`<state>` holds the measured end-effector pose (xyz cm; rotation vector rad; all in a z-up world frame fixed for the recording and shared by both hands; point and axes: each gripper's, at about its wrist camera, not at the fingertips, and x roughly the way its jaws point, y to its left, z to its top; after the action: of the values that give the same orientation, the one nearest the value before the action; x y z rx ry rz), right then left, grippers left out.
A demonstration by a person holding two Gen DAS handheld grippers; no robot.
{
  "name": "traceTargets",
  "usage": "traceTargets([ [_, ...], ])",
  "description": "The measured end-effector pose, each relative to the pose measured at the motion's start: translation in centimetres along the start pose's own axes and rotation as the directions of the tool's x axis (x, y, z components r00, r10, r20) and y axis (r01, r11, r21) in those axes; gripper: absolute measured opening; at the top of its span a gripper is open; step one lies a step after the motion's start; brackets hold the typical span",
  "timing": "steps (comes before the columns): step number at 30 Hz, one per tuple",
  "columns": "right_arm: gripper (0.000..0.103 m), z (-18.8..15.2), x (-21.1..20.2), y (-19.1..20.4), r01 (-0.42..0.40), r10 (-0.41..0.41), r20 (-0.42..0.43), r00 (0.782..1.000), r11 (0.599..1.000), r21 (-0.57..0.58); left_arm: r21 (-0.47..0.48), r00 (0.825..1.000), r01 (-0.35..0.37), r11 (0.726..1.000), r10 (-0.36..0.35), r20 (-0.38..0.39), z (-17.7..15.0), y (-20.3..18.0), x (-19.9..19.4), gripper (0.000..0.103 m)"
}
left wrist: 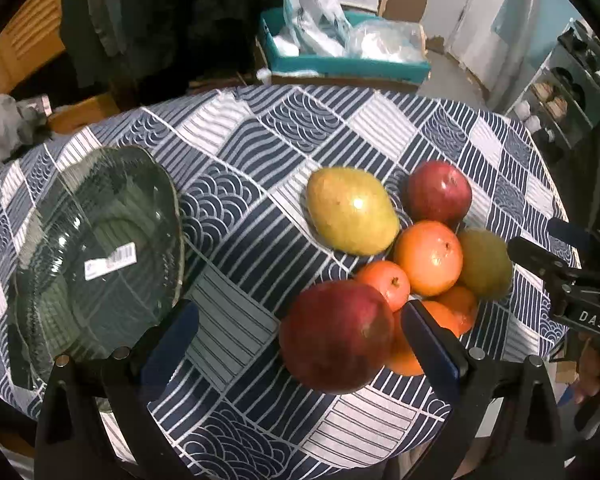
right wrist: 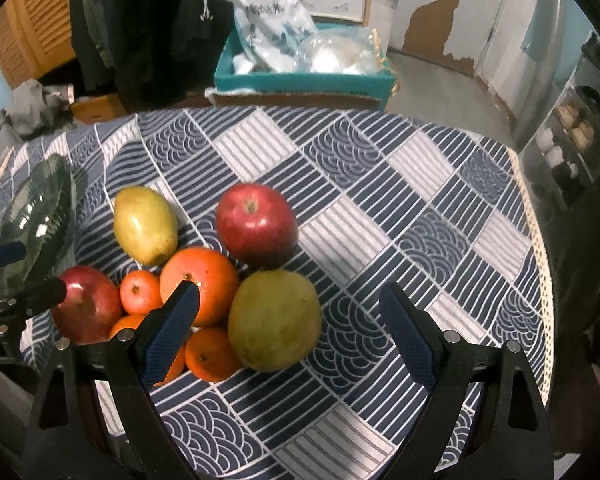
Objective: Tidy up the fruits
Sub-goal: 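Move the left tool to the large red apple while the right tool approaches the green pear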
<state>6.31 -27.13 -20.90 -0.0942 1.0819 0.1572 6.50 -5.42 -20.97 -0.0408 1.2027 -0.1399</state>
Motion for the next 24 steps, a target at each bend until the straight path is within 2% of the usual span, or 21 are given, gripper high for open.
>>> traceTargets([
  [5, 0.090, -0.4, 1.7, 0.0, 0.000, -0.001, -0.047, 0.999, 1.000, -0.005, -0.002, 0.999, 0.018, 1.000, -0.018, -0.028, -0.1, 0.0, 0.9, 0.102],
  [10, 0.090, -0.8, 3.0, -0.1, -0.013, 0.012, -0.081, 0.997, 1.000, -0.006, -0.043, 0.995, 0.058, 0.997, -0.061, -0.076, -0.3, 0.5, 2.2, 0.102],
  [13, 0.090, -1.0, 3.7, -0.5, -0.025, 0.026, -0.102, 0.994, 1.000, 0.011, -0.053, 0.995, 0.055, 0.997, -0.059, -0.083, -0.5, 0.6, 2.9, 0.102],
  [20, 0.087, -1.3, 5.1, -0.9, -0.070, 0.078, -0.136, 0.988, 0.996, 0.058, -0.103, 0.986, 0.119, 0.988, -0.129, -0.102, -0.7, 1.0, 3.9, 0.102],
  [24, 0.086, -1.4, 6.1, -1.1, -0.092, 0.104, -0.159, 0.982, 0.992, 0.082, -0.133, 0.978, 0.140, 0.981, -0.158, -0.138, -1.2, 0.8, 4.9, 0.102],
])
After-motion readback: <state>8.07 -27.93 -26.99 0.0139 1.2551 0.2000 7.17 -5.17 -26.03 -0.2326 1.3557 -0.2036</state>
